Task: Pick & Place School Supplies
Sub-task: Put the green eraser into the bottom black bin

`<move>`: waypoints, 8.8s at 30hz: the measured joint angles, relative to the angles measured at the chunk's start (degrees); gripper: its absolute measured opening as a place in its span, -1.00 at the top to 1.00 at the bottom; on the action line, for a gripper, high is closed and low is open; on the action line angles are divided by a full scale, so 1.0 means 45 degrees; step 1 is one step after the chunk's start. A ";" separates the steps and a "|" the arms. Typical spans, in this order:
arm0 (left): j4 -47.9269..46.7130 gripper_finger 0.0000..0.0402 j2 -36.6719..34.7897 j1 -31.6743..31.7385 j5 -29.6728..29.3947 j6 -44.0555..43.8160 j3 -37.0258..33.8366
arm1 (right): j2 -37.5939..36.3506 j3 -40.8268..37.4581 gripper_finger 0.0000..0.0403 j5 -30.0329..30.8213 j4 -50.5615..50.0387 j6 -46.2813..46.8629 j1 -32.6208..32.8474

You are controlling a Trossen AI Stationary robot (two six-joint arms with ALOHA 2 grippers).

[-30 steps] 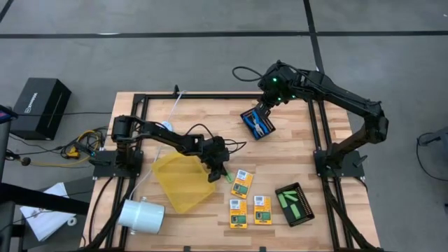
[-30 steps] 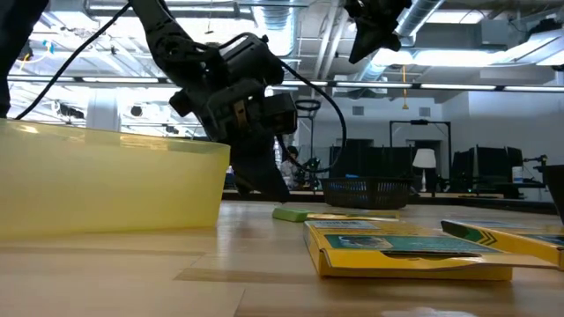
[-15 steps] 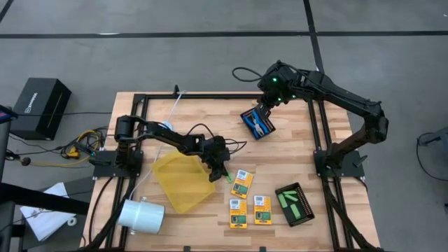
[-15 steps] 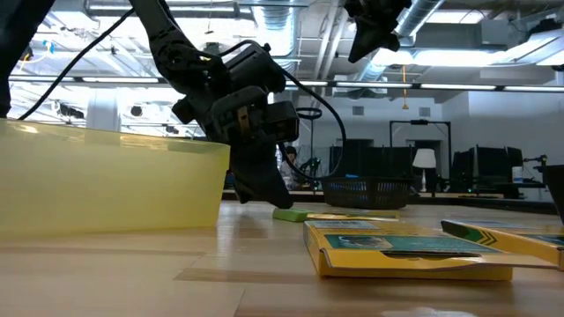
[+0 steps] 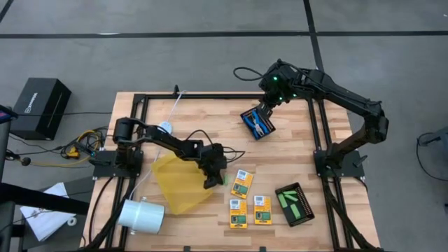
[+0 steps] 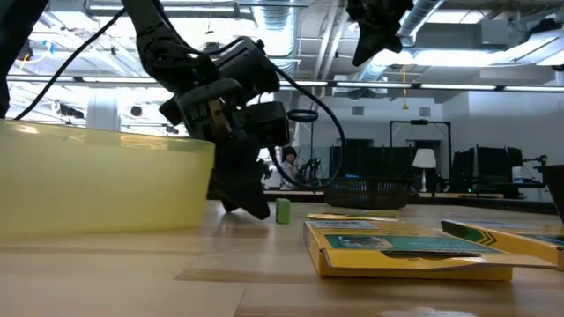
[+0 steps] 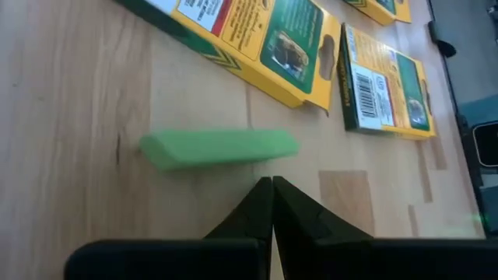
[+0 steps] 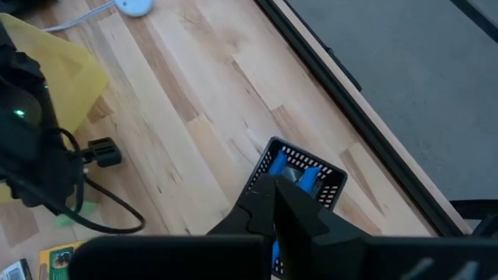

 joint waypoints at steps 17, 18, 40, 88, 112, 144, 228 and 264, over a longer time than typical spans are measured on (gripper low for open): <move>-0.0792 0.97 -0.1483 0.0073 0.0368 -0.0455 -0.0448 | 0.0001 0.0000 1.00 0.0053 0.0000 -0.0407 -0.0002; -0.0835 0.97 -0.1965 0.0094 0.0409 -0.0452 -0.0361 | 0.0000 0.0000 1.00 0.0053 0.0000 -0.0410 -0.0037; -0.2398 0.52 -0.4969 0.2722 -0.0672 0.2335 -0.0182 | 0.0005 0.0000 1.00 -0.3630 -0.1091 0.2144 -0.0498; -0.7260 0.63 -1.4047 0.7783 0.1622 0.5112 -0.0158 | 0.5853 -0.1695 -0.02 -0.4577 0.7504 1.5468 0.6809; -0.7169 0.63 -1.3308 0.7890 0.1622 0.5472 -0.0158 | 0.5858 -0.1695 0.16 -0.5351 0.7506 1.4713 0.6255; -0.7211 0.63 -1.3231 0.7890 0.1613 0.5547 -0.0158 | 0.7888 -0.1690 0.09 -0.5884 0.6786 1.4588 0.6023; -0.8332 0.88 -1.0929 0.7273 0.1817 0.5300 -0.0153 | 0.7980 -0.2453 1.00 -0.4736 1.1862 1.2359 0.3749; -0.6839 0.99 -0.9564 0.7258 0.1203 0.4669 -0.0163 | 0.7654 -0.2608 1.00 -0.7923 0.8603 0.6329 0.4316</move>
